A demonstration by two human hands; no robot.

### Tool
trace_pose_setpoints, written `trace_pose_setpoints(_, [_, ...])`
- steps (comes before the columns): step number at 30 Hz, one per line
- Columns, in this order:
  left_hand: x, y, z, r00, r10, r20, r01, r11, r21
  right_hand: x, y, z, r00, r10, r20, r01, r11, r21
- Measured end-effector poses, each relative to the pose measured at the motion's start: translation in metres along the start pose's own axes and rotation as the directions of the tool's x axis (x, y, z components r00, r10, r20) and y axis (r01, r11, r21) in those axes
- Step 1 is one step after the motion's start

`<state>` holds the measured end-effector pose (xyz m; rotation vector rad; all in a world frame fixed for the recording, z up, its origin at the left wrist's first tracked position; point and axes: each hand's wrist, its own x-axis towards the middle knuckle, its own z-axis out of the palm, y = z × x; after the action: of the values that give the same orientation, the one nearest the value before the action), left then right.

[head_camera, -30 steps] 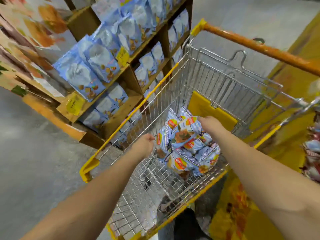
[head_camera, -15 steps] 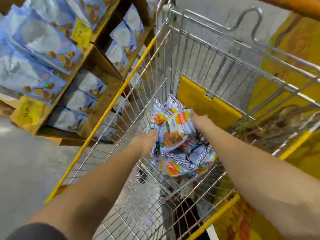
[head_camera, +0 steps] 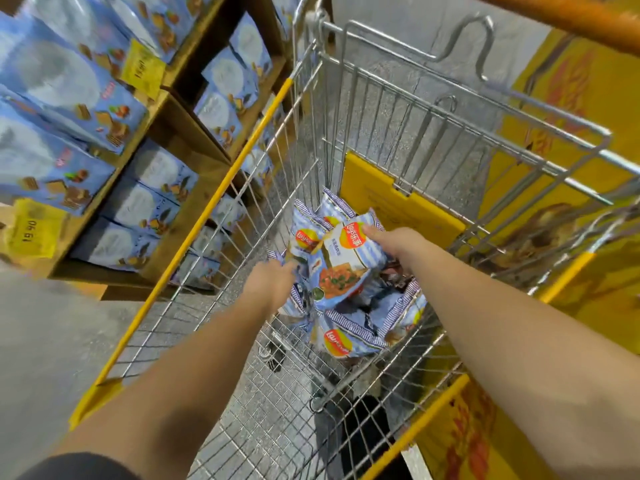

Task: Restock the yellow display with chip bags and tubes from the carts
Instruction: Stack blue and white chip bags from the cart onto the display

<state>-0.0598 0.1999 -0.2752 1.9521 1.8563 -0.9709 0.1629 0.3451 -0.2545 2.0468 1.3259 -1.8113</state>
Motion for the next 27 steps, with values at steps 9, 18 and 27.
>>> trace_pose_setpoints(9, [-0.098, -0.015, -0.042, 0.977, -0.085, -0.196, 0.121, 0.976, 0.179, -0.114, -0.012, -0.035, 0.948, -0.316, -0.034, 0.293, 0.91, -0.294])
trace_pose_setpoints(18, [-0.291, -0.006, -0.056, 0.783, -0.359, -0.508, 0.262, 0.931, -0.254, -0.317, 0.009, -0.012, 0.668, -0.738, 0.093, 0.383, 0.235, -0.893])
trace_pose_setpoints(27, [-0.483, 0.033, -0.117, 0.576, -0.409, -0.708, 0.07, 0.888, -0.455, -0.507, 0.083, -0.028, 0.5, -0.855, 0.14, 0.252, -0.011, -0.968])
